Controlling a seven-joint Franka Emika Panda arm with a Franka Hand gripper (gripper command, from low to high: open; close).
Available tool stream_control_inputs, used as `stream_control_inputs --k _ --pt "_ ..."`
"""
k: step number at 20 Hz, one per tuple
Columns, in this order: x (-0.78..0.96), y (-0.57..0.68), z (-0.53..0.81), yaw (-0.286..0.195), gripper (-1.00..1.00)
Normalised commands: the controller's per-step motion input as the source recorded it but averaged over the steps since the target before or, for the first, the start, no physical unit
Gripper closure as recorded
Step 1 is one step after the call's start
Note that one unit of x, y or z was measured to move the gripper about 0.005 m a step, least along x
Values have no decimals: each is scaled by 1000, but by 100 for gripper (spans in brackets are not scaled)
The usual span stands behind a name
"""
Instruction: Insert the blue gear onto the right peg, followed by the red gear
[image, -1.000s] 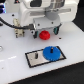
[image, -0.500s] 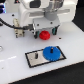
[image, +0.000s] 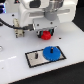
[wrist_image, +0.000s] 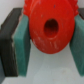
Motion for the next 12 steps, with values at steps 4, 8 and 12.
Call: stream_control_inputs --k 4,8,12 --pt "403 -135 443 0 100" --pt "576 -220 412 0 100" --pt "666 -202 406 0 100"
